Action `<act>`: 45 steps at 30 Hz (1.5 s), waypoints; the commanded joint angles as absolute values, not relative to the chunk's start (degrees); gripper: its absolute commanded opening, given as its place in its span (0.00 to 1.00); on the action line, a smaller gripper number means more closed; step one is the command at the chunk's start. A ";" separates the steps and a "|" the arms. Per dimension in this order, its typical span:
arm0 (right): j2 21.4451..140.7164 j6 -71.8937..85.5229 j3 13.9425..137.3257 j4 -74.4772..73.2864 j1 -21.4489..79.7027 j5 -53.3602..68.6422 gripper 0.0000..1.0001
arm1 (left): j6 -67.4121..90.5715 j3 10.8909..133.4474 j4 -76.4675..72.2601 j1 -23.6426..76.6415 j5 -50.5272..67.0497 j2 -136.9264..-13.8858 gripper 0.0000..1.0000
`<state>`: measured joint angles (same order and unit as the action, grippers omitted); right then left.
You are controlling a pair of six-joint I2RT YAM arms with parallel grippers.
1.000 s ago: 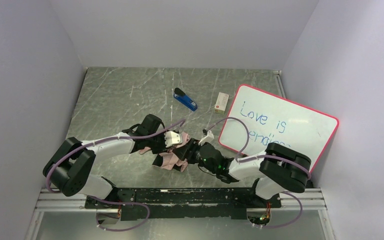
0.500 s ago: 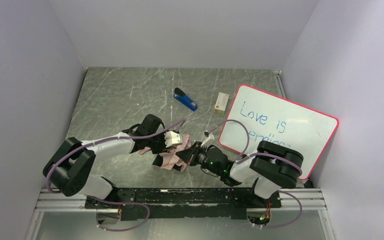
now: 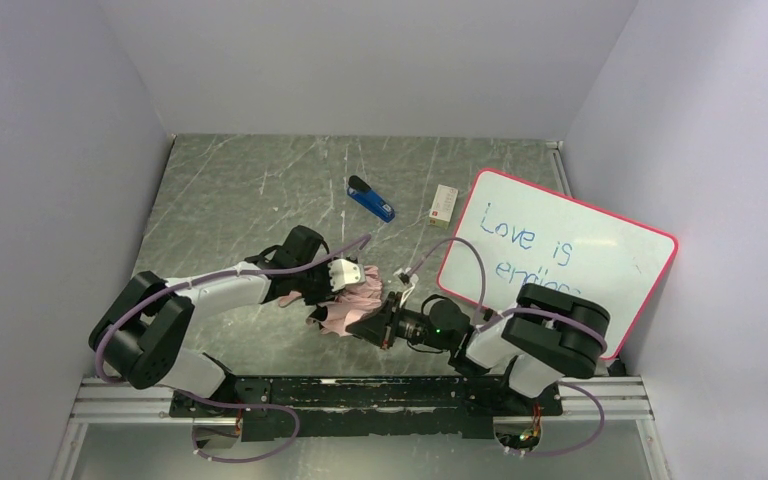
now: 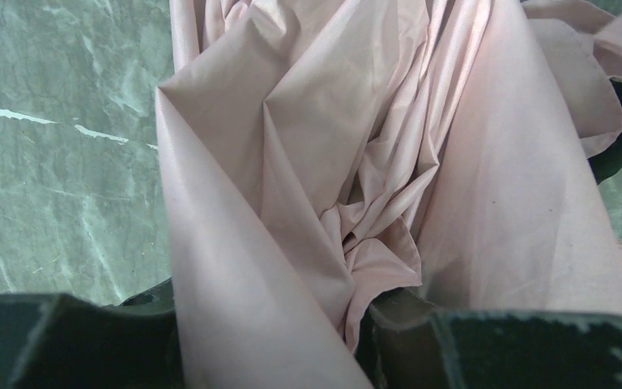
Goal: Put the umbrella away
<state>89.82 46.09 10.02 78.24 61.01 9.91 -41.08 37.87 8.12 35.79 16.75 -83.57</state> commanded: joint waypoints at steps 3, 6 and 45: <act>84.24 42.24 10.19 76.89 60.69 19.82 0.00 | -43.10 35.60 10.81 34.12 8.11 -87.18 0.05; 79.44 39.95 11.54 68.52 60.67 23.30 0.00 | -43.13 35.72 10.64 33.94 7.91 -87.42 0.05; 64.75 13.45 27.22 5.79 79.60 11.09 0.34 | -42.80 37.28 9.14 32.96 5.48 -90.98 0.05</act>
